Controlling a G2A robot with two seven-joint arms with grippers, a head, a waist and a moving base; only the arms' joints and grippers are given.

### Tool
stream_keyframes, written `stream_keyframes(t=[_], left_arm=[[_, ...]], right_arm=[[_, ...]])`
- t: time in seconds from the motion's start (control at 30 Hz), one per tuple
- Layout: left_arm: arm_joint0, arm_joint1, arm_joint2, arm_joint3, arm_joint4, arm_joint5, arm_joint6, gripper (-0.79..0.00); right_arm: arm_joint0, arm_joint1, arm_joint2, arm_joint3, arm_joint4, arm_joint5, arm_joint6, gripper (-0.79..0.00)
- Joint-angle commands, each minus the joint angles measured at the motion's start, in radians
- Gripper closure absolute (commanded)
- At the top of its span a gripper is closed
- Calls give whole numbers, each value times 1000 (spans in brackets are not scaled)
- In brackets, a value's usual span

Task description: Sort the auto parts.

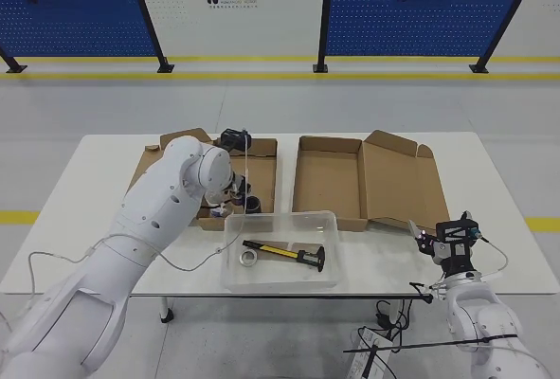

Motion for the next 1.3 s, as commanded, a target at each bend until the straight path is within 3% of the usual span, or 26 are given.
stream_keyframes(t=[0.0,1.27], left_arm=[[1,-2,1,7,-3,0,-3,0],[9,-14,-34,47,32,-13,-17,0]], right_arm=[[0,0,0,0,0,0,0,-785],[0,0,0,0,0,0,0,-785]])
